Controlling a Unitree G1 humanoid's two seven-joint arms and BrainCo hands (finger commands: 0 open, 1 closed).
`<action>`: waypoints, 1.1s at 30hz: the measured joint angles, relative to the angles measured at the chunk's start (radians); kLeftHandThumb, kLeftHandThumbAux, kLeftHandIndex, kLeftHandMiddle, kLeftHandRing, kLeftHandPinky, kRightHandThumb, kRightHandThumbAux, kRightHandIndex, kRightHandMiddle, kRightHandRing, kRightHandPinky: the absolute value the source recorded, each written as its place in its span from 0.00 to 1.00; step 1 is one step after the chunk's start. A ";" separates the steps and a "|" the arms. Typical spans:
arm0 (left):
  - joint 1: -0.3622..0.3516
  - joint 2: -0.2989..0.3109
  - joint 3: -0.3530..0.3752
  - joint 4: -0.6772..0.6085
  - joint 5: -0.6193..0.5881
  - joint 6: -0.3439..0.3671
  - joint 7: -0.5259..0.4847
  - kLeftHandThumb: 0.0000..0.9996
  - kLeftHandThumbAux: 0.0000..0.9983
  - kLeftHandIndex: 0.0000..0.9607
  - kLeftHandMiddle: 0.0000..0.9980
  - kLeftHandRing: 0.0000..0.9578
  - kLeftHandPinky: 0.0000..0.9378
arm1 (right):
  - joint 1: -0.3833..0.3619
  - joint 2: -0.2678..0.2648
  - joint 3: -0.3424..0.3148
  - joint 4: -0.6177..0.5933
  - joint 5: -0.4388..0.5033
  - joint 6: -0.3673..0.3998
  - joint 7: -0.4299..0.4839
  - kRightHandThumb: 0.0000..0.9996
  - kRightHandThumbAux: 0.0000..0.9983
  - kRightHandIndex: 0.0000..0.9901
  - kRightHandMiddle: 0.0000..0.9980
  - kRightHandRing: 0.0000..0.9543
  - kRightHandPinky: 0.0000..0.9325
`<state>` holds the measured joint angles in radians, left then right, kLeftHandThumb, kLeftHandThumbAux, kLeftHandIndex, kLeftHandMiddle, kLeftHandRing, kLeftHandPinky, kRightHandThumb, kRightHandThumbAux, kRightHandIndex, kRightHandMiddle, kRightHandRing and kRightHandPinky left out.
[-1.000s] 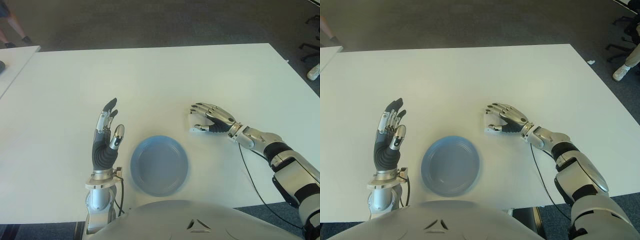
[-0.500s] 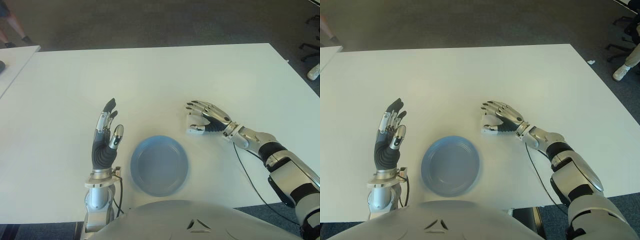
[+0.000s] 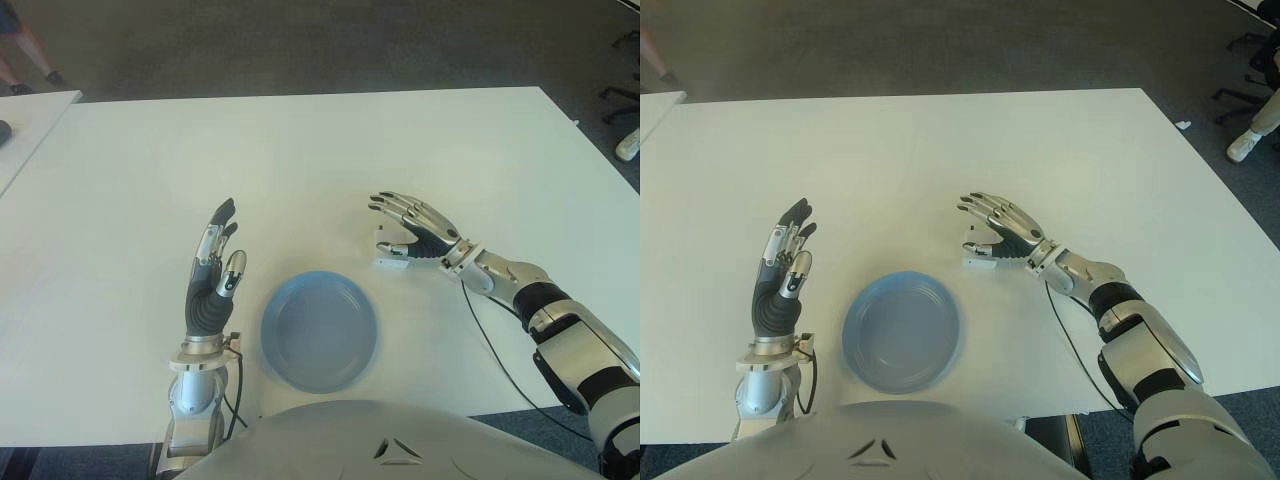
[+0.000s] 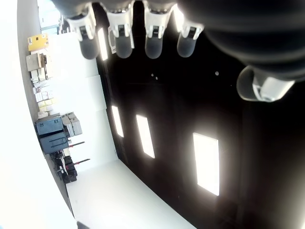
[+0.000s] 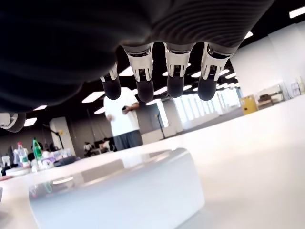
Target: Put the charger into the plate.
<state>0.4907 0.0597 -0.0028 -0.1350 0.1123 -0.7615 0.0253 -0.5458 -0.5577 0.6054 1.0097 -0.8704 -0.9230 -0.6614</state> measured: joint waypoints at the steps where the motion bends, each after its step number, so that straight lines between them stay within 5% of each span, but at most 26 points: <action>1: 0.000 0.002 0.000 0.002 -0.002 0.000 0.000 0.31 0.24 0.08 0.04 0.00 0.00 | 0.000 0.000 -0.001 -0.002 0.000 -0.003 0.001 0.30 0.15 0.00 0.00 0.00 0.00; 18: -0.010 0.007 -0.003 0.027 -0.004 -0.015 0.000 0.33 0.26 0.10 0.04 0.01 0.02 | 0.016 -0.032 -0.011 -0.055 0.012 -0.054 0.128 0.30 0.15 0.00 0.00 0.00 0.00; 33: -0.019 0.007 -0.002 0.049 -0.002 -0.043 0.000 0.33 0.29 0.10 0.02 0.00 0.02 | 0.012 -0.083 -0.013 -0.087 -0.014 -0.113 0.147 0.28 0.18 0.00 0.00 0.00 0.00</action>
<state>0.4713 0.0666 -0.0053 -0.0863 0.1105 -0.8046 0.0252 -0.5343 -0.6405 0.5927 0.9226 -0.8843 -1.0358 -0.5144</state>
